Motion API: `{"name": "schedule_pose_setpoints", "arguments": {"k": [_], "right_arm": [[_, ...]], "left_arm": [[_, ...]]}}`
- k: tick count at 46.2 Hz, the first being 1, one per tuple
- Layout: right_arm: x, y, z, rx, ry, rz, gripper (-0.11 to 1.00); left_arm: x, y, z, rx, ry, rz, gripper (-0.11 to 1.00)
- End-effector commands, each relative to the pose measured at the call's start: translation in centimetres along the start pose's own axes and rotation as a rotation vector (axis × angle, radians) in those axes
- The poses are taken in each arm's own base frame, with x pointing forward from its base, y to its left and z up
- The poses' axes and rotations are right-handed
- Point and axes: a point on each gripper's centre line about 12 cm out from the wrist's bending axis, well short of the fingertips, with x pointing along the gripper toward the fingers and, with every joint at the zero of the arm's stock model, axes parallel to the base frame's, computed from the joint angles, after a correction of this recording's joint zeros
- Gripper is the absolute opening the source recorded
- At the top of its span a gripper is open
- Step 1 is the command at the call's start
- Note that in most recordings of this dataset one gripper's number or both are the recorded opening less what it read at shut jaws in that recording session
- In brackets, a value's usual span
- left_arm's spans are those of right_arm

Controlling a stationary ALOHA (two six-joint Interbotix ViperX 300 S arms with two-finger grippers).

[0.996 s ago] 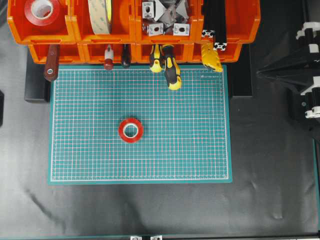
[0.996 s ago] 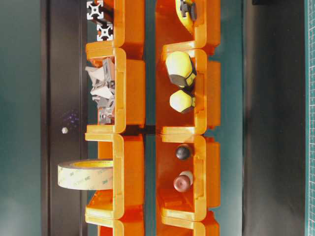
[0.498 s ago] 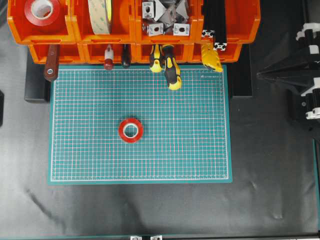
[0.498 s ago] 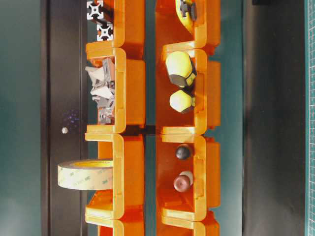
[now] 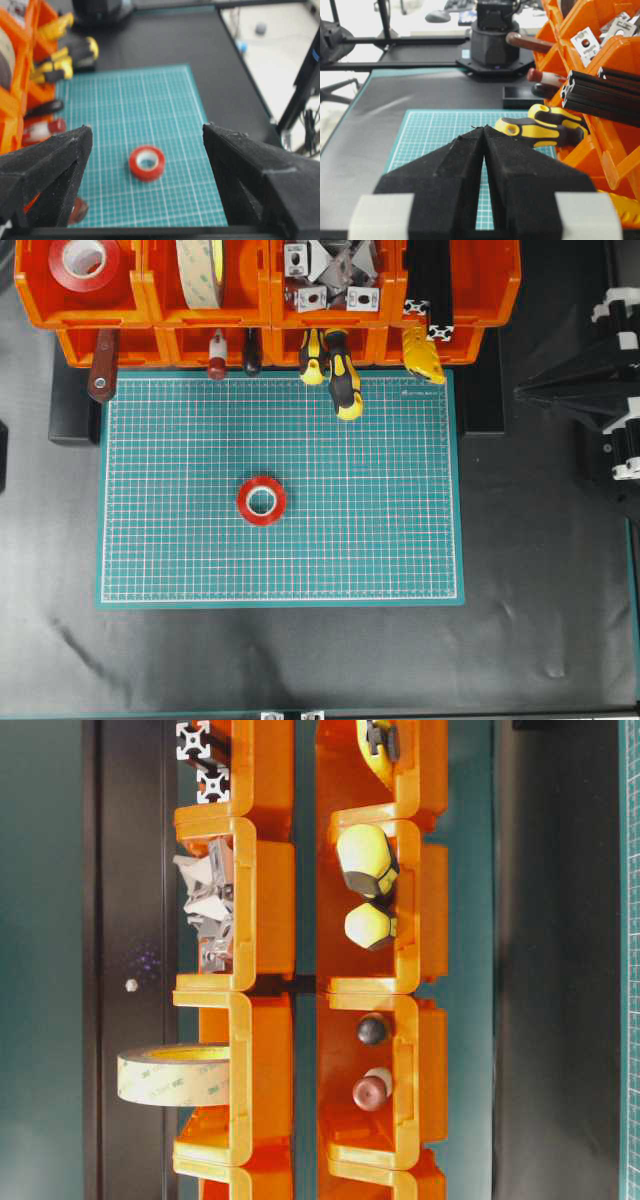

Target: Pick vinyl tape from container rack with left arm.

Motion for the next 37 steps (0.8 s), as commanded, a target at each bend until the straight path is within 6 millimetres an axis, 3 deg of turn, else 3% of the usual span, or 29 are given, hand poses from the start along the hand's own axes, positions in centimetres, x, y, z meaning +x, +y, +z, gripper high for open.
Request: {"name": "schedule_pose_setpoints", "arguments": {"k": [1,37], "right_arm": [[0.1,0.1,0.5,0.000,-0.011,0.003,0.01],[0.1,0.1,0.4,-0.014,-0.005,0.006,0.01]], "left_arm": [[0.3,-0.1,0.4,-0.003,-0.047,-0.004,0.86],[0.8,-0.2,-0.9,-0.022,-0.065,-0.011,0.86]]}}
